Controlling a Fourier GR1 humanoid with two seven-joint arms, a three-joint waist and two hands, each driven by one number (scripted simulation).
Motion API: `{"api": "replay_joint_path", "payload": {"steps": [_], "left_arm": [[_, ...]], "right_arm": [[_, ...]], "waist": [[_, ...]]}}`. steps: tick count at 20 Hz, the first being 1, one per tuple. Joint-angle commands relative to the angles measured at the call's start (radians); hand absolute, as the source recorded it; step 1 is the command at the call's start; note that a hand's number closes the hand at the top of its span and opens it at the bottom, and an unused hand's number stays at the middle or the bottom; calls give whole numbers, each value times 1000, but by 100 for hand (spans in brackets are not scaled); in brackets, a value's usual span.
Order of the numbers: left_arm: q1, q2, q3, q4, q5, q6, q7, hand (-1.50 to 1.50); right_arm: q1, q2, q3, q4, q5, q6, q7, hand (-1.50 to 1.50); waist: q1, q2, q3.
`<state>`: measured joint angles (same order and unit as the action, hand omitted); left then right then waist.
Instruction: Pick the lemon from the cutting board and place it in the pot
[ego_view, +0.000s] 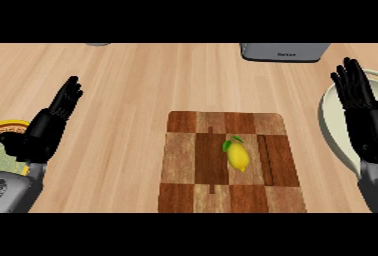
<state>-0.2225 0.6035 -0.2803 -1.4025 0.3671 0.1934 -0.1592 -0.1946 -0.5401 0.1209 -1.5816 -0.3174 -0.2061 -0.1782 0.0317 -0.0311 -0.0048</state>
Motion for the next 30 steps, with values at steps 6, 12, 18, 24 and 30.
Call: {"api": "replay_joint_path", "payload": {"steps": [6,12,18,24,30], "left_arm": [[132,53,54,73,-62,146,99,0],[213,24,22,13,-62,173,131,0],[204,48,43,-82,-68,169,222,0],[220,-7,9,-60,-120,192,176,0],[167,0,32,-14,-108,148,181,0]], "right_arm": [[206,-1,82,41,85,-185,370,150],[313,-90,191,-117,631,-530,190,-150],[354,-121,305,-396,903,-440,595,-150],[170,-99,379,-489,975,-109,964,-150],[-90,-74,418,-409,812,241,1188,-150]], "waist": [[-36,29,2],[-53,14,3],[-37,25,2],[-19,30,1],[3,39,-1]]}}
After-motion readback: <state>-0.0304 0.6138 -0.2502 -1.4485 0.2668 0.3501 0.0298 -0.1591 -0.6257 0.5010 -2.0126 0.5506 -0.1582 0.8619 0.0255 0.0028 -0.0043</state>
